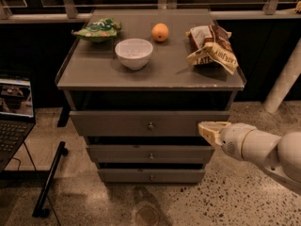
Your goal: Open top drawer
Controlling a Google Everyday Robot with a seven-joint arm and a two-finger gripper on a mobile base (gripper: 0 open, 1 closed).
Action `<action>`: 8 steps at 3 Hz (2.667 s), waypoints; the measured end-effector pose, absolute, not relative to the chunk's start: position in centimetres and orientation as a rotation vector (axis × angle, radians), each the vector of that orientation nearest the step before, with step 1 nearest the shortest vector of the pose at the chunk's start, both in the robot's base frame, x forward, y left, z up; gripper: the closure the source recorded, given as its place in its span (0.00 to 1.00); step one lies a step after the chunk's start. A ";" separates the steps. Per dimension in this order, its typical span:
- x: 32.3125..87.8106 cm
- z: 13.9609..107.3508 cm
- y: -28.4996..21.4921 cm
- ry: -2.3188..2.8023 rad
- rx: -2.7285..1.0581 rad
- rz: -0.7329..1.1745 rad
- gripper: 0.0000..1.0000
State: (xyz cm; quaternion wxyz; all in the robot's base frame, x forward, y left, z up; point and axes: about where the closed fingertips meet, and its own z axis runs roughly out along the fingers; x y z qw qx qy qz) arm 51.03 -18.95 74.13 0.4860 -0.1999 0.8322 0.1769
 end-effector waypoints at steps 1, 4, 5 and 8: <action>55.1 74.0 -18.6 1.980 -0.465 0.418 1.00; 60.8 72.4 -16.3 1.992 -0.481 0.389 1.00; 64.2 71.9 -16.3 1.981 -0.491 0.355 1.00; 67.9 70.5 -15.6 2.004 -0.494 0.343 1.00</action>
Offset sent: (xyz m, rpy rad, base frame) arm 0.1383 0.0225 -0.0281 -0.0515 -0.0175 -0.0163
